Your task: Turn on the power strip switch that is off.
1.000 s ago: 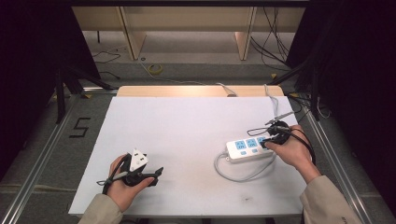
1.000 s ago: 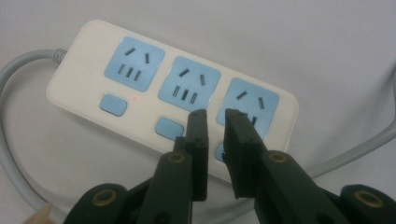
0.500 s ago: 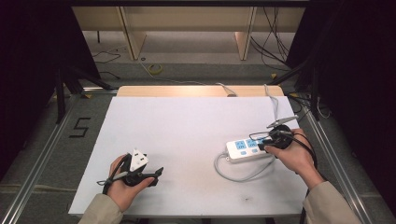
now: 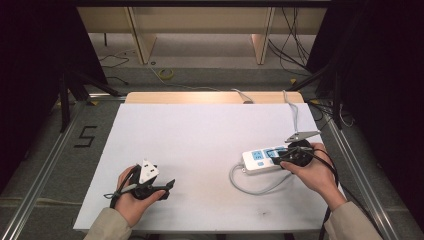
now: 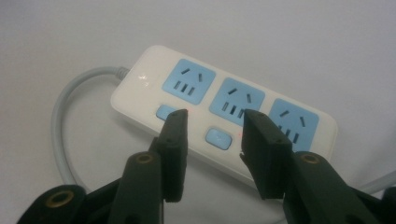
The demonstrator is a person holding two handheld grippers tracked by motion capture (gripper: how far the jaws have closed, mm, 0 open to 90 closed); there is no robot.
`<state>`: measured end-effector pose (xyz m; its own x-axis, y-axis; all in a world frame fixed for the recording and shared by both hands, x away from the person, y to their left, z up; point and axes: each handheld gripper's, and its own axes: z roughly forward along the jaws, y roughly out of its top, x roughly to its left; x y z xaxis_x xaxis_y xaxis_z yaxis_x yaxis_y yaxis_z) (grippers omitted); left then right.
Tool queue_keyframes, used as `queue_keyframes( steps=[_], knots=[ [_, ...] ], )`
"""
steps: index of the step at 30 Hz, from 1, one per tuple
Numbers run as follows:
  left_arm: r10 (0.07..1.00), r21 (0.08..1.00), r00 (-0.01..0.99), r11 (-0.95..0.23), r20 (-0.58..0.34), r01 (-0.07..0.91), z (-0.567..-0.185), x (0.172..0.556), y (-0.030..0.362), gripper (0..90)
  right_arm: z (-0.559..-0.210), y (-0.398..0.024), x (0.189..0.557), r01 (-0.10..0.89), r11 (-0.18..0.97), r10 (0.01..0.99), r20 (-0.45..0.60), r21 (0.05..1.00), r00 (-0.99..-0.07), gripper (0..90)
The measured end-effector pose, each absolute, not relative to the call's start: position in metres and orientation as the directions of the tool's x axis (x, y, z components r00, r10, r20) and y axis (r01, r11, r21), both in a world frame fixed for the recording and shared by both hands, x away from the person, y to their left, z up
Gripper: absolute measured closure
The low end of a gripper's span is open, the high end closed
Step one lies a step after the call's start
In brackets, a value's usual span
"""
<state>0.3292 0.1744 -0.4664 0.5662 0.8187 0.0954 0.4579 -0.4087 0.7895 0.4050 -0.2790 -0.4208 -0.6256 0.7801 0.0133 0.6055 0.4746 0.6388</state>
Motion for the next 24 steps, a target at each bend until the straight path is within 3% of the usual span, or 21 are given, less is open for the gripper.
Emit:
queue_keyframes(
  steps=[24],
  knots=[
    [0.811,0.787,0.578,-0.417,0.095,0.455,-0.467,0.328,0.172,22.2,-0.434,-0.278,0.377,0.498,0.435,0.737,0.021,0.750,-0.676,53.0]
  ],
)
